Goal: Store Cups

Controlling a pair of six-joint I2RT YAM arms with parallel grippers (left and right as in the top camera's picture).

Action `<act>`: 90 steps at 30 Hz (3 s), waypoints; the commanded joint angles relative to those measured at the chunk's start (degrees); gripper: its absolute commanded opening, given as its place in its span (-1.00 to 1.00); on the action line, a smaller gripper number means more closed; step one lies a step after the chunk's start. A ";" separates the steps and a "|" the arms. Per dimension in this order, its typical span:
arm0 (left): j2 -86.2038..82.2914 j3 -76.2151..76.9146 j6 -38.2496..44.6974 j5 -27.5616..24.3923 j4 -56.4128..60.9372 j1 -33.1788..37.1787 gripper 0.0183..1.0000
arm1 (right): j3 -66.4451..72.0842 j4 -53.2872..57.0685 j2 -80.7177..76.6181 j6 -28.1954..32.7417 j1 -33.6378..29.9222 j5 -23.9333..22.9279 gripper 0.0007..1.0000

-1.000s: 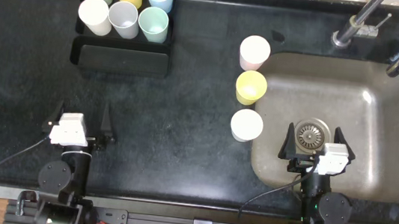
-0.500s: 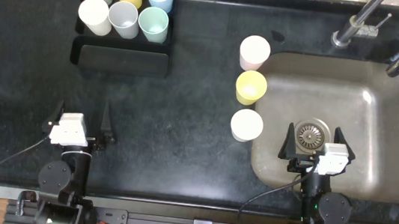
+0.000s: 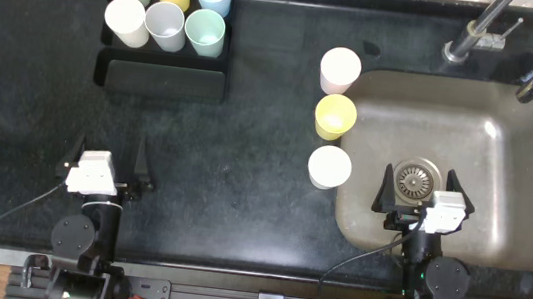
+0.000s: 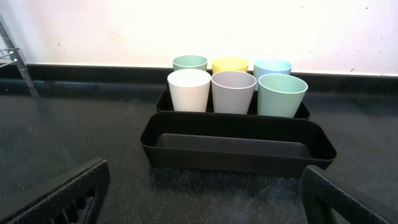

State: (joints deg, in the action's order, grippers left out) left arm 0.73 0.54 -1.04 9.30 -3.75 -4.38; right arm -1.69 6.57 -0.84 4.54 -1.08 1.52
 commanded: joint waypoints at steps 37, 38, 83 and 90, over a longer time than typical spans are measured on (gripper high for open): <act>78.53 89.00 -16.17 -24.65 -60.52 -4.44 1.00 | 0.55 -0.37 0.63 0.20 0.22 0.35 1.00; 81.29 92.28 -16.17 -24.20 -61.55 -6.34 1.00 | 0.55 -0.37 0.63 0.20 0.22 0.35 1.00; 127.29 123.99 -16.39 -4.28 -52.74 -32.17 1.00 | 0.55 -0.37 0.63 0.20 0.22 0.35 0.99; 128.96 123.99 -16.37 -4.50 -51.69 -31.30 1.00 | 0.55 -0.37 0.63 0.20 0.22 0.35 1.00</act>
State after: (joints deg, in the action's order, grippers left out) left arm 128.57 122.67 -18.04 5.58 -55.88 -36.36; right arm -1.43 6.52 -0.69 4.54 -1.08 1.52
